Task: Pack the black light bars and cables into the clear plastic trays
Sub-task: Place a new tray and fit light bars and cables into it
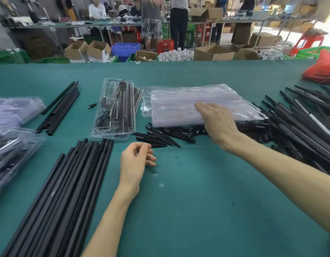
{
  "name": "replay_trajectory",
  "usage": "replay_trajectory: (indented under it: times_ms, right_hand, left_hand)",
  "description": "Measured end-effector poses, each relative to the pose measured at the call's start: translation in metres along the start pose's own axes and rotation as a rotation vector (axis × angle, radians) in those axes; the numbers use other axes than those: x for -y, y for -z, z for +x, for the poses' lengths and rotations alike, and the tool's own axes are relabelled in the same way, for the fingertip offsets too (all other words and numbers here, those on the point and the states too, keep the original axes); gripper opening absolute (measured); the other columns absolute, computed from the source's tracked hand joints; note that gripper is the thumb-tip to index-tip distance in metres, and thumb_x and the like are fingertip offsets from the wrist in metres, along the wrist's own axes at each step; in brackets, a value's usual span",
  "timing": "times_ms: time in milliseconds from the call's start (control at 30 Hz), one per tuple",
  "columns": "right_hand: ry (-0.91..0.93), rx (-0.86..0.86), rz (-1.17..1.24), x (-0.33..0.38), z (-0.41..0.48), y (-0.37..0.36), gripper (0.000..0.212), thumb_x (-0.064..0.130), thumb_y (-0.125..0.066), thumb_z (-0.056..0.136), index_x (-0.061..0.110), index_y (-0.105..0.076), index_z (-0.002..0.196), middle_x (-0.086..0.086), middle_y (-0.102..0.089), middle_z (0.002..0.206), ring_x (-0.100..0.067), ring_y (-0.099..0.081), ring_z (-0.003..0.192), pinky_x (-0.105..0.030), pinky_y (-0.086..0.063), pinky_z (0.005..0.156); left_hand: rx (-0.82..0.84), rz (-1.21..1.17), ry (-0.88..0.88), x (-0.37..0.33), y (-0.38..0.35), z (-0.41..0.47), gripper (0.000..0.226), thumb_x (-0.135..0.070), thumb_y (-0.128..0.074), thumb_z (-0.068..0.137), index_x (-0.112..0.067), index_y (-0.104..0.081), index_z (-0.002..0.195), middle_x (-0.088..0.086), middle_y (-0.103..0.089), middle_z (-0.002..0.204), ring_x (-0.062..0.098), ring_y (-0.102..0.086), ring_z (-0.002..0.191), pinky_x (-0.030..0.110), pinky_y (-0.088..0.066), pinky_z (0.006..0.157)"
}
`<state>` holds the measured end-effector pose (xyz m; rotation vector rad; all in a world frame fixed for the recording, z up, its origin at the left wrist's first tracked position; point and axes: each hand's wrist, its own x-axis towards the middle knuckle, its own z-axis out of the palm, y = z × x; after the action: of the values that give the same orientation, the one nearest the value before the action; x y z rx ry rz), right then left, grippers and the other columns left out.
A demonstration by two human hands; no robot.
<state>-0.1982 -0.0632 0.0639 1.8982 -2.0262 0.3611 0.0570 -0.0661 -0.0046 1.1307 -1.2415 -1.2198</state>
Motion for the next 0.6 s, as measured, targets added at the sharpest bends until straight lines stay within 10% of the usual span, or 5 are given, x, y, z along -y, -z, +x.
replay_trajectory:
  times_ms: [233,433,600]
  right_hand:
    - [0.043,0.074,-0.058,0.029,-0.111,0.036,0.074,-0.009,-0.067,0.071,0.005,-0.05,0.143,-0.008,-0.055,0.146,-0.032,-0.052,0.132,-0.043,-0.042,0.105]
    - [-0.001,0.089,0.02,0.054,-0.211,0.056,0.071,-0.01,-0.078,0.06,0.002,-0.065,0.129,-0.01,-0.067,0.13,-0.033,-0.065,0.117,-0.043,-0.055,0.094]
    - [-0.033,0.138,0.12,0.061,-0.256,0.065,0.063,0.049,-0.066,0.09,0.01,-0.057,0.139,0.001,-0.06,0.141,-0.024,-0.053,0.132,-0.038,-0.047,0.105]
  left_hand:
    - [0.042,-0.23,0.056,-0.011,0.004,-0.003,0.059,-0.047,-0.026,0.109,-0.001,-0.062,0.115,0.013,-0.077,0.101,0.03,-0.075,0.091,0.034,-0.062,0.068]
    - [0.216,-0.274,0.038,-0.013,0.011,-0.005,0.038,-0.03,-0.05,0.105,0.0,-0.056,0.128,0.014,-0.073,0.117,0.029,-0.072,0.105,0.028,-0.06,0.075]
    - [0.267,-0.096,-0.044,-0.004,0.011,-0.008,0.032,-0.009,-0.064,0.096,-0.001,-0.057,0.127,0.011,-0.075,0.112,0.027,-0.074,0.1,0.025,-0.059,0.077]
